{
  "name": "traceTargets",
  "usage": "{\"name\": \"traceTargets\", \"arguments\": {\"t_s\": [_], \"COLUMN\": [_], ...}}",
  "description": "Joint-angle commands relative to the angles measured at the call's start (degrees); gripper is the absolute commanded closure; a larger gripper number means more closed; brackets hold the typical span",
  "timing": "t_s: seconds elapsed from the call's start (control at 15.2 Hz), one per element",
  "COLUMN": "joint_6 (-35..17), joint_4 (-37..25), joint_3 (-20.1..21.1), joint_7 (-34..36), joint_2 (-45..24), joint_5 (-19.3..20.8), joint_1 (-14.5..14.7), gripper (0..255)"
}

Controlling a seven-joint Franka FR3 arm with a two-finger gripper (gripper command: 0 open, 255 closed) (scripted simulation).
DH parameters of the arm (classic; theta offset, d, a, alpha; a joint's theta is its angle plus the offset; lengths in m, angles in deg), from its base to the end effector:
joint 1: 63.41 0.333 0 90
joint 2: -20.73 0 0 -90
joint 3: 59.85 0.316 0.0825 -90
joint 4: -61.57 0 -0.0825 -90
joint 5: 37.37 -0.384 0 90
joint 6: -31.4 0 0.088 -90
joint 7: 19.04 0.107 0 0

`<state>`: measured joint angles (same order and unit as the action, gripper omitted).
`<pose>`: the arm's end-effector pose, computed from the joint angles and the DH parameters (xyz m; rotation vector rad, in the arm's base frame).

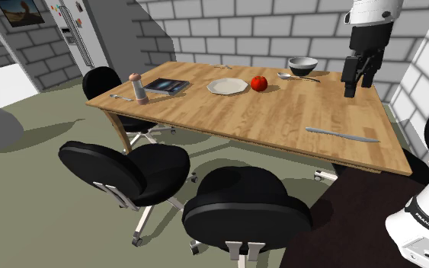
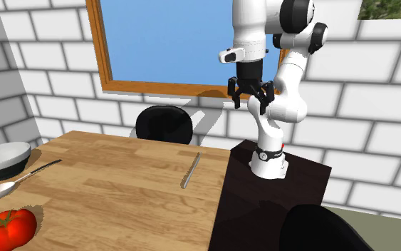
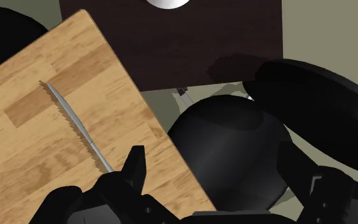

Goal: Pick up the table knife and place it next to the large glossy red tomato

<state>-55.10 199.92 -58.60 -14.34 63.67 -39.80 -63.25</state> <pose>0.3054 0.0137 0.5471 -3.1106 0.1013 0.2445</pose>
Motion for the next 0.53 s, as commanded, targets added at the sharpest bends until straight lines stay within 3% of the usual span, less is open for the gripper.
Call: {"name": "traceTargets", "arguments": {"t_s": [0.0, 0.46], "joint_6": [0.0, -12.99], "joint_4": [0.0, 11.5], "joint_3": [0.0, -7.64], "joint_7": [0.0, -14.08], "joint_2": [0.0, 2.07], "joint_5": [0.0, 6.78], "joint_1": [0.0, -0.78], "gripper": [0, 0]}}
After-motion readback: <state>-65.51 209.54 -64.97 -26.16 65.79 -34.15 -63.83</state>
